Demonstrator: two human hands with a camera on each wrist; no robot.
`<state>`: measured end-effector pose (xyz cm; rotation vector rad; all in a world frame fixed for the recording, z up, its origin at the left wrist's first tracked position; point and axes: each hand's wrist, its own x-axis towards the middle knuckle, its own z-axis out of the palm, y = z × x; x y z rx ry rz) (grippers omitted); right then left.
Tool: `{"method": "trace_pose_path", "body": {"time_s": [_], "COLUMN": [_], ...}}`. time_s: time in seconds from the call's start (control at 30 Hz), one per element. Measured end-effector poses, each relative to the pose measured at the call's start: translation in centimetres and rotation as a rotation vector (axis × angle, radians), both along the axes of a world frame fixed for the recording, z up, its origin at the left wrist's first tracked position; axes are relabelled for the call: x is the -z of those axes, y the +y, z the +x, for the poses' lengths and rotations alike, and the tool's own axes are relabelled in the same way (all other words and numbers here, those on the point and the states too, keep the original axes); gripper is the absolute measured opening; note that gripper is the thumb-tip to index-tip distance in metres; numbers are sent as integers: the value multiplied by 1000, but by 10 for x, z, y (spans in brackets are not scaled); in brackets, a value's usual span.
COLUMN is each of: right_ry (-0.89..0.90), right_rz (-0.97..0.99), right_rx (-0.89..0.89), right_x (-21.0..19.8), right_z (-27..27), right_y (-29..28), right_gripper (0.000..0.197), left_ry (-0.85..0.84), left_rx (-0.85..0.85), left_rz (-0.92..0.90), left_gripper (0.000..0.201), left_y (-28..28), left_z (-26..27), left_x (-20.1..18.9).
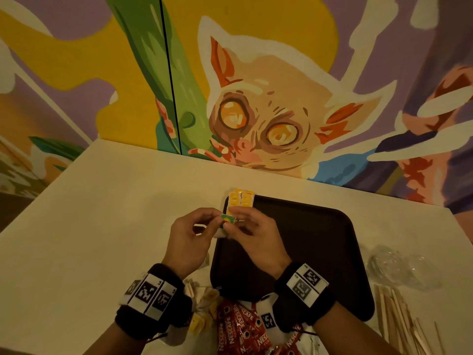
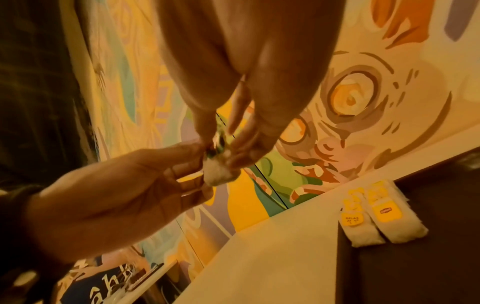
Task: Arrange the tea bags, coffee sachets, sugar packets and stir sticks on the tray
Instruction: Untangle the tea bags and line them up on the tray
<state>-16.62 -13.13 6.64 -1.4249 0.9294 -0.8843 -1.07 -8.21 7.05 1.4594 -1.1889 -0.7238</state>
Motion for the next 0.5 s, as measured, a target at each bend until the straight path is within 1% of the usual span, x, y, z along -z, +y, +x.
{"method": "trace_pose_path", "body": {"time_s": [0.07, 0.13, 0.2, 0.27, 0.37, 0.5], "right_ry": [-7, -1, 0, 19, 52, 67], "right_rz": [-17, -34, -40, -42, -49, -58], "right_rx": [17, 56, 67, 63, 62, 48], "right_x": [-2, -3, -2, -1, -2, -5], "right_z": [0, -1, -2, -5, -12, -20], "right_y": [1, 1, 2, 2, 1, 0], "right_gripper": [18, 13, 13, 12, 11, 16], "left_ry": [-7, -15, -47, -123, -247, -315], "left_rx": [9, 11, 12, 8, 1, 6], "left_rz": [-11, -22, -26, -42, -92, -94], "left_gripper": [10, 10, 11, 13, 24, 27], "left_y": [0, 1, 0, 0, 1, 1], "left_z": [0, 2, 4, 6, 8, 11], "left_x": [0, 1, 4, 6, 5, 3]}}
